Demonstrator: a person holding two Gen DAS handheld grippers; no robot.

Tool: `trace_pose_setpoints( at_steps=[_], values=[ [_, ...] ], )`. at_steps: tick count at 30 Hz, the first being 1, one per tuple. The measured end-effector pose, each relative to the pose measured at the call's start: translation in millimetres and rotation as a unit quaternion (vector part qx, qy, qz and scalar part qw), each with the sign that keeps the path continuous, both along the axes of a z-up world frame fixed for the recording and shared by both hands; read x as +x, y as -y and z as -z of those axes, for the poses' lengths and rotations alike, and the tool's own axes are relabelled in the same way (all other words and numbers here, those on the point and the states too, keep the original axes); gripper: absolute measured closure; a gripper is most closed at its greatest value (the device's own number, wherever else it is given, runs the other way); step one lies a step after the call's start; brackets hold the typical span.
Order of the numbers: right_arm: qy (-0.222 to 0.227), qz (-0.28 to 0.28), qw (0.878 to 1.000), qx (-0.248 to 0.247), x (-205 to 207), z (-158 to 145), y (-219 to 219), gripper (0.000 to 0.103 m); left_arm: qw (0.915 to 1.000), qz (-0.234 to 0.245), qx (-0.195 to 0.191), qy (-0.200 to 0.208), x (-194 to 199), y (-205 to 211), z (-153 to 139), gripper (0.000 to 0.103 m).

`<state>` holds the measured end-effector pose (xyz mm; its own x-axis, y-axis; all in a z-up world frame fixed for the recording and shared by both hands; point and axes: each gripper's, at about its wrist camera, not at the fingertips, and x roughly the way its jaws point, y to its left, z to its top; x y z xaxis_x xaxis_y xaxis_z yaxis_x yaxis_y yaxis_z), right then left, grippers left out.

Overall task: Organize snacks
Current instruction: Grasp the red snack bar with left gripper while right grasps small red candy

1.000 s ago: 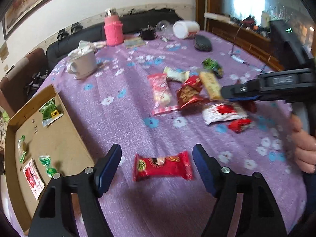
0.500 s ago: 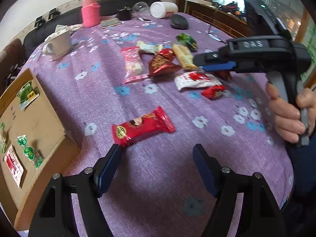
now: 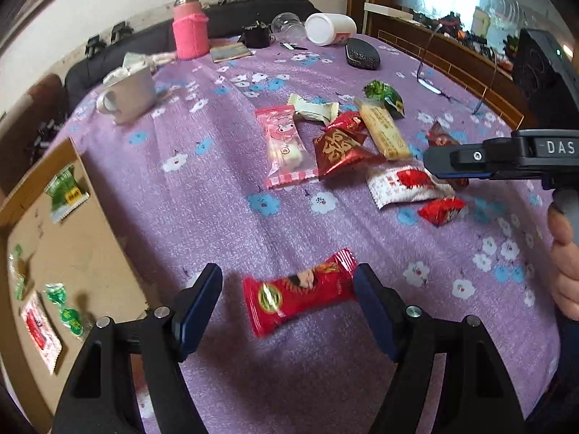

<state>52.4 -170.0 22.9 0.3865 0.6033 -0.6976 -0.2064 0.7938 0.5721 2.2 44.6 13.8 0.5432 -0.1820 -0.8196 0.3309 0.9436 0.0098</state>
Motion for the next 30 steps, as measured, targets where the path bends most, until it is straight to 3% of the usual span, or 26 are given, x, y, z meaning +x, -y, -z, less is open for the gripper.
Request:
trace_pose_setpoints(
  at_steps=[4, 6, 8, 13, 20, 21, 22, 25, 30],
  values=[
    [0.016, -0.018, 1.0, -0.015, -13, -4, -4, 0.062, 0.9997, 0.02, -0.007, -0.015, -10, 4, 1, 0.029],
    [0.026, -0.024, 0.999, -0.031, -17, -5, -8, 0.062, 0.9993, 0.034, -0.008, -0.014, -17, 9, -1, 0.04],
    [0.034, -0.031, 0.998, -0.049, -18, -5, -14, 0.062, 0.9992, 0.037, -0.005, -0.01, -21, 13, -5, 0.042],
    [0.053, -0.051, 0.993, -0.087, -25, -4, -26, 0.062, 0.9997, 0.003, 0.013, 0.019, -16, 11, -15, 0.035],
    [0.082, -0.072, 0.98, -0.166, -34, 0, -43, 0.062, 0.997, 0.037, 0.056, 0.038, -3, 30, -7, 0.031],
    [0.085, -0.069, 0.978, -0.175, -33, 1, -44, 0.064, 0.9971, 0.038, 0.056, 0.035, -2, 30, -4, 0.031],
    [0.087, -0.067, 0.977, -0.183, -33, 2, -43, 0.076, 0.9972, 0.038, 0.057, 0.031, -1, 30, -2, 0.031],
    [0.083, -0.062, 0.978, -0.181, -31, 3, -39, 0.078, 0.9979, 0.032, 0.052, 0.021, -3, 27, 1, 0.032],
    [0.087, -0.06, 0.978, -0.179, -33, 1, -39, 0.078, 0.9986, 0.028, 0.041, 0.016, -11, 24, 0, 0.042]
  ],
)
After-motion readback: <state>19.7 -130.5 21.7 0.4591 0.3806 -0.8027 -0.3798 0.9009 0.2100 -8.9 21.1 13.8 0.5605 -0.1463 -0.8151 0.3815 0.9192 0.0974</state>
